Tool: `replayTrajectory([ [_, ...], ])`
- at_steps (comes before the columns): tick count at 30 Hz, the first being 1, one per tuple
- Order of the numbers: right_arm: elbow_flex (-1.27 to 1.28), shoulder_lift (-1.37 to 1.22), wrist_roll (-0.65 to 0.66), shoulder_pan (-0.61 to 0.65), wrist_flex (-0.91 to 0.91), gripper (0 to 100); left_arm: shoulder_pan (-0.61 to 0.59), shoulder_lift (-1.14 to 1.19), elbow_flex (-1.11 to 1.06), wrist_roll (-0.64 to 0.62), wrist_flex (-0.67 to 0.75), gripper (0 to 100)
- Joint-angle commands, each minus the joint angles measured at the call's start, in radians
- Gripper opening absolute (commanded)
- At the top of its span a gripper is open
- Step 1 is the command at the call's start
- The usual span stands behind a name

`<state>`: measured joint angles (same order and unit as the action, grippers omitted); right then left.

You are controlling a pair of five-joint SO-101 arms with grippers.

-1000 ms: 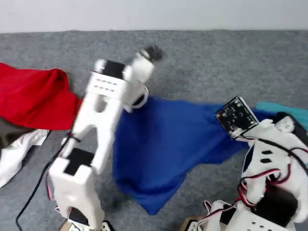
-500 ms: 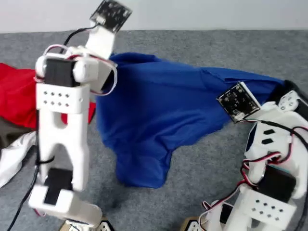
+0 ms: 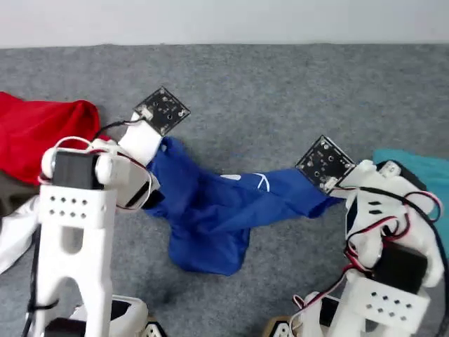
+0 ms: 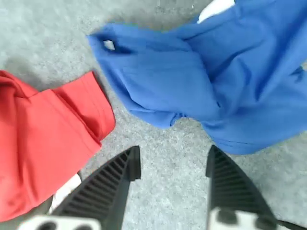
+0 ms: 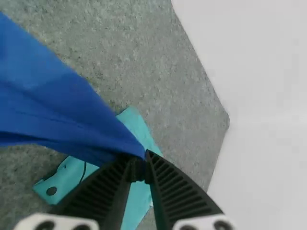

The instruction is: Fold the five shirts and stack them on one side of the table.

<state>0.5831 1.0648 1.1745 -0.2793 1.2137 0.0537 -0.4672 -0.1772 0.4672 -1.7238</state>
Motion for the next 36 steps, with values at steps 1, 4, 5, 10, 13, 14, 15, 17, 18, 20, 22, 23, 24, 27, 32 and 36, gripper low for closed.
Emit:
replayTrajectory([
  [1,-0.008,0.047,0.009,-0.013,0.031,0.9,0.000,-0.043,-0.005,-0.049,0.077,23],
  [4,-0.008,0.062,0.009,-0.013,0.093,0.9,0.015,-0.015,-0.005,-0.132,0.155,23],
  [5,0.000,0.065,0.009,-0.013,0.111,0.9,0.029,0.005,-0.005,-0.157,0.175,23],
  [10,0.069,0.111,0.009,-0.015,0.147,0.9,0.098,0.153,-0.001,-0.244,0.258,23],
  [13,0.135,0.166,0.009,-0.015,0.147,0.9,0.106,0.256,0.012,-0.258,0.307,23],
  [14,0.155,0.183,0.009,-0.015,0.147,0.9,0.107,0.293,0.021,-0.258,0.313,23],
  [15,0.176,0.200,0.009,-0.015,0.147,0.9,0.110,0.331,0.036,-0.258,0.311,23],
  [17,0.215,0.236,0.009,-0.015,0.147,0.9,0.133,0.413,0.067,-0.255,0.299,23],
  [18,0.233,0.252,0.009,-0.015,0.145,0.9,0.144,0.446,0.082,-0.255,0.284,23],
  [20,0.259,0.283,0.009,-0.015,0.143,0.9,0.180,0.512,0.111,-0.253,0.261,23],
  [22,0.276,0.303,0.009,-0.015,0.143,0.9,0.212,0.563,0.130,-0.253,0.247,23],
  [23,0.282,0.311,0.009,-0.015,0.143,0.9,0.229,0.580,0.137,-0.253,0.247,23],
  [24,0.288,0.318,0.009,-0.015,0.143,0.9,0.241,0.594,0.143,-0.253,0.249,23],
  [27,0.308,0.334,0.009,-0.015,0.142,0.9,0.255,0.628,0.142,-0.253,0.281,23],
  [32,0.310,0.338,0.009,-0.015,0.139,0.9,0.135,0.712,0.140,-0.178,0.284,23],
  [36,0.310,0.338,0.009,-0.015,0.137,0.9,-0.041,0.772,0.140,-0.097,0.258,23],
])
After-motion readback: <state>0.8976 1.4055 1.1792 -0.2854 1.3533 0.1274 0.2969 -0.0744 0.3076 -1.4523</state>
